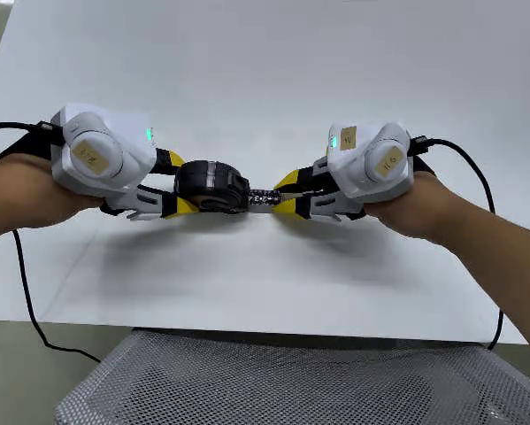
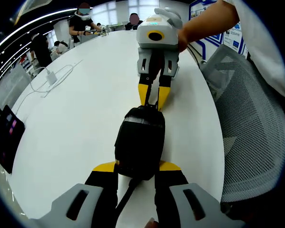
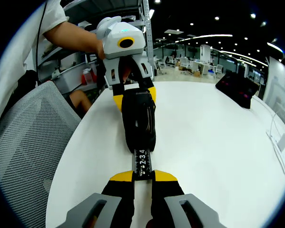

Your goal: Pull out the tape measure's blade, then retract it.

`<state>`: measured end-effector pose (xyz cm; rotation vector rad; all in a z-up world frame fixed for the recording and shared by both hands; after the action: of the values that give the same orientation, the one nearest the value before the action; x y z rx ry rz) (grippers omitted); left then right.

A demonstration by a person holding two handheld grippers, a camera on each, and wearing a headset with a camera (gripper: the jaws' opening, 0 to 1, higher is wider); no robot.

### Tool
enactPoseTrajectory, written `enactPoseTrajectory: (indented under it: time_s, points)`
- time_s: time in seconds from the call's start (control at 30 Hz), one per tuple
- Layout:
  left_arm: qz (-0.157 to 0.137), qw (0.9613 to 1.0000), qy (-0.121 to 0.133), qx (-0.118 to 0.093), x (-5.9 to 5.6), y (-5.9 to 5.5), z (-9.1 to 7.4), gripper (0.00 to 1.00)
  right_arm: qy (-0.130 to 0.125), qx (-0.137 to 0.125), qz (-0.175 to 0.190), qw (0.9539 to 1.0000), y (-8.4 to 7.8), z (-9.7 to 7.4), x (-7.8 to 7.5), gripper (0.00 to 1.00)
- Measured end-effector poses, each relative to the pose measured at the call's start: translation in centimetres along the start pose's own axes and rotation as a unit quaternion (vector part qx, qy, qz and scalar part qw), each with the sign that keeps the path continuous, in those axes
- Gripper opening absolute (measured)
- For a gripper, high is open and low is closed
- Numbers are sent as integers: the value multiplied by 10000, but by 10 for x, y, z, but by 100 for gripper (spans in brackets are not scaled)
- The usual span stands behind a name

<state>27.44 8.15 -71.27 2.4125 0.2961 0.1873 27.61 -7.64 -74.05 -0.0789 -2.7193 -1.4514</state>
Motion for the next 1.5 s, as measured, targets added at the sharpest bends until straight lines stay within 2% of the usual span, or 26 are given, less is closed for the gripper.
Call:
enactPoseTrajectory:
  time_s: [0.23, 1.5]
  points:
    - [-13, 10000, 1, 21, 0, 0, 0, 23, -7, -15, 9, 10000, 0, -1, 0, 9]
    - [-87, 10000, 34, -1, -1, 0, 1, 24, -60, 251, -108, 9996, -18, -35, -6, 8]
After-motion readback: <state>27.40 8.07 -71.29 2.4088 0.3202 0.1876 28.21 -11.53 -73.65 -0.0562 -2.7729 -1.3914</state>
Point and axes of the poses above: the centre of the closed fingertips' face, and the gripper's own axes: z roughly forward along the fingers, x roughly to its left, y roughly out of its top, the point moved 5 cm from there along -z, roughly backward along the fingers, and after that the axes turned 5 degrees about -x, right-handed, at the moved point
